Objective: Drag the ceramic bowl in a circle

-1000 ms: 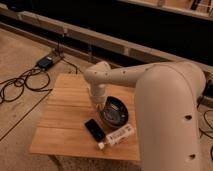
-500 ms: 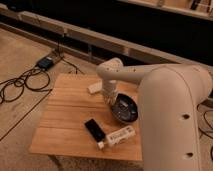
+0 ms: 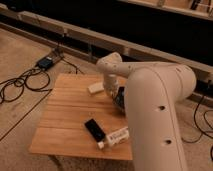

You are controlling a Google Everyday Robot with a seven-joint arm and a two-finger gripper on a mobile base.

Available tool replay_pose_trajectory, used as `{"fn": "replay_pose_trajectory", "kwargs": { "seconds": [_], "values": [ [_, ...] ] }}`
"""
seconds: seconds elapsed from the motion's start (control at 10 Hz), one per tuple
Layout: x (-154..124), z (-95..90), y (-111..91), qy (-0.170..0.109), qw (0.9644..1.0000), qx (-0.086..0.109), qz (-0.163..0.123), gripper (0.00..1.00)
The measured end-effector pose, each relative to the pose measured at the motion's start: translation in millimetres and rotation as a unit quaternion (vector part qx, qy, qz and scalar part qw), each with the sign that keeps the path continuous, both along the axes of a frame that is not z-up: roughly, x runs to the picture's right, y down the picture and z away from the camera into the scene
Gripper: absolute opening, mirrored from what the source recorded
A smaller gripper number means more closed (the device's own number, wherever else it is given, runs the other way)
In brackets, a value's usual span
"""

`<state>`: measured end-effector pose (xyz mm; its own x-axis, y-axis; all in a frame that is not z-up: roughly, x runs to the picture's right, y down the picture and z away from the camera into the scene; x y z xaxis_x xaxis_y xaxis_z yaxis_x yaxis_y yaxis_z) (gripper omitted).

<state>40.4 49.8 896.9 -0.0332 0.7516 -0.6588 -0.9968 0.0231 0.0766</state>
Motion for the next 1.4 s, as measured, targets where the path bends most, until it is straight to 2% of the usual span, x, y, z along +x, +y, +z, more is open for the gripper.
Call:
{"fn": "replay_pose_trajectory", "kwargs": {
  "seconds": [0.3,0.4,0.6,0.8,1.2,1.4],
  "values": [
    [-37.9,16.7,-16.3,-0.03,0.9991,0.007,-0.028,0.0],
    [-50.8,17.9,-17.5,-0.043,0.9985,0.008,-0.032,0.0],
    [-97.2,11.6,-13.7,-0.087,0.995,0.007,-0.049,0.0],
    [-138.3,-5.2,-1.6,-0.125,0.99,0.002,-0.066,0.0],
    [-191.2,-48.3,26.4,-0.181,0.9798,-0.012,-0.084,0.0],
    [-195.0,-64.0,40.8,-0.184,0.9795,-0.024,-0.078,0.0]
  ]
}}
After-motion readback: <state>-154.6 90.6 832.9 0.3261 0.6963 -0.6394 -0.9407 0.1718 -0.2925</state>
